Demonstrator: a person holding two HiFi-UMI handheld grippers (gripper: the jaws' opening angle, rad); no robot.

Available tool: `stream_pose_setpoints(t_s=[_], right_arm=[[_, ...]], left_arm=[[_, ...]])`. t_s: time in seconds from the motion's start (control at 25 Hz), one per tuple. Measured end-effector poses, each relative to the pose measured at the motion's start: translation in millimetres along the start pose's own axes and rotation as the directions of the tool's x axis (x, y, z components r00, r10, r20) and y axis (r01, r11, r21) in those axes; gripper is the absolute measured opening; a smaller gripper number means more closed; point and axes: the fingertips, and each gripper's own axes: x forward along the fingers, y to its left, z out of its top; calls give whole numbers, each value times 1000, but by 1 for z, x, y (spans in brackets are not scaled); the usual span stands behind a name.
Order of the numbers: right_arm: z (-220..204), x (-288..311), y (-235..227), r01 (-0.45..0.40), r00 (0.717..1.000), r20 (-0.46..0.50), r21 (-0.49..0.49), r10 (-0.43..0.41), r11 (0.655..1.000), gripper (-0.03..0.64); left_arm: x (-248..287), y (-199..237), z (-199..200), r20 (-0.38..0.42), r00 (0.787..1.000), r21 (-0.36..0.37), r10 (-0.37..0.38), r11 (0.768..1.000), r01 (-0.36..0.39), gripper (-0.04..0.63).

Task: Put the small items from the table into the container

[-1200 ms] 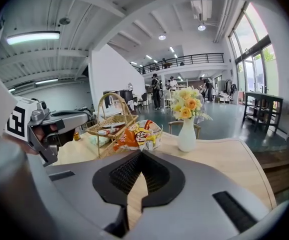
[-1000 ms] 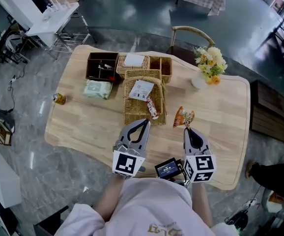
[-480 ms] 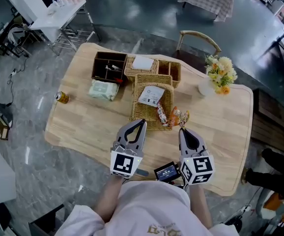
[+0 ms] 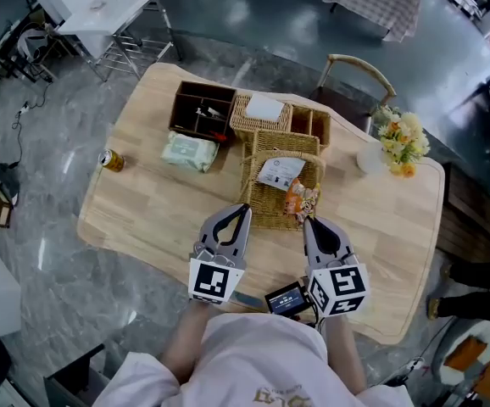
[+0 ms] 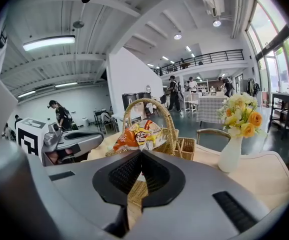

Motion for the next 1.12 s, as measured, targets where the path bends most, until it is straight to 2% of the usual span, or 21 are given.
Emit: stream_pose_setpoints(t_s=[0.08,0.2,0.28,0.6,0.8,0.92,1.12], right_arm=[[1,5,1,4,1000,-1,11,-4,1000,18],[1,10,2,21,1000,-8,10,-21,1000,19],[1,11,2,30,1000,-9,13,-30,999,20],[3,-6,-4,59,998,16,31,-60,998,40],[2,-32,-12,75,995,71,21,-77,997,38],[3,-51,-22,104,989,106,14,-105,995,35],[12,-91,-42,158,966,202,42,-163,987,18]], left_arm=[[-1,6,-2,9,1000,16,1,1000,-2,3],[-2,15,-4,-2,1000,-13,19,1000,-19,3],[-2,17,-4,11,1000,2,14,1000,-14,3],[-5,7,8,32,999,22,-3,1000,3,3],[-9,-8,18,49,999,38,-14,999,13,3],[-11,-18,29,44,999,21,-3,1000,2,3],[-17,-28,48,36,999,14,33,999,-33,3]])
